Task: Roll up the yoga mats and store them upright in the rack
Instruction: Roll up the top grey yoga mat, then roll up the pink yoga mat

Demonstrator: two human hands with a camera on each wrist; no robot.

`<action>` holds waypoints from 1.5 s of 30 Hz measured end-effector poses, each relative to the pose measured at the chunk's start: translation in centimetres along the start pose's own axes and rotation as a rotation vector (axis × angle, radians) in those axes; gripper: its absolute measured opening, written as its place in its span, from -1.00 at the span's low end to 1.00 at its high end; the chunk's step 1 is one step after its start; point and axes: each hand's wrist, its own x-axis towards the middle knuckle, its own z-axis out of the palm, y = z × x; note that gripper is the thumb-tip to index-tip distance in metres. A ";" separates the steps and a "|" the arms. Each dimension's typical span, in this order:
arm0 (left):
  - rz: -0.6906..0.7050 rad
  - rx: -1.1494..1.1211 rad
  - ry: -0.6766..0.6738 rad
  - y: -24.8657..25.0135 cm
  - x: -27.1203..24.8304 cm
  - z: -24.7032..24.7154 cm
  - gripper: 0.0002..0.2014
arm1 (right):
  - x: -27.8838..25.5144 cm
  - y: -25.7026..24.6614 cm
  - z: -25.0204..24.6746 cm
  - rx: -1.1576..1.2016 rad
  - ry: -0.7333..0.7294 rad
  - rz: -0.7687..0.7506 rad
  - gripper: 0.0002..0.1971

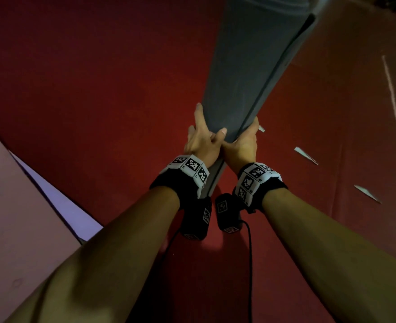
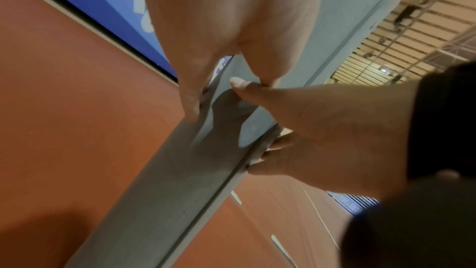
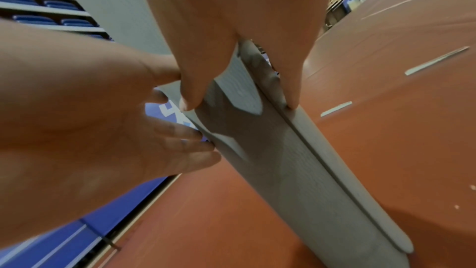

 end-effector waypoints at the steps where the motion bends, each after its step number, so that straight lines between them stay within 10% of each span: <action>1: 0.004 -0.007 0.002 0.2 -0.2 -0.1 -0.19 | -0.1 -0.1 0.0 0.005 0.009 -0.005 0.42; 12: 0.024 -0.002 0.008 1.4 -3.1 -0.9 -0.39 | -3.6 -1.6 -0.7 0.018 0.028 -0.021 0.27; 20: 0.222 0.445 0.078 -0.3 -7.5 -5.6 -0.47 | -10.6 -2.1 -0.4 -0.271 -0.012 -0.329 -0.29; 29: 0.125 0.851 0.261 -3.7 -14.1 -14.1 -0.48 | -17.0 -4.2 3.9 -0.849 -0.177 -0.563 -0.39; 45: -0.571 1.008 0.420 -20.4 -34.5 -36.0 -0.41 | -33.5 -6.4 23.8 -0.848 -0.753 -0.943 -0.37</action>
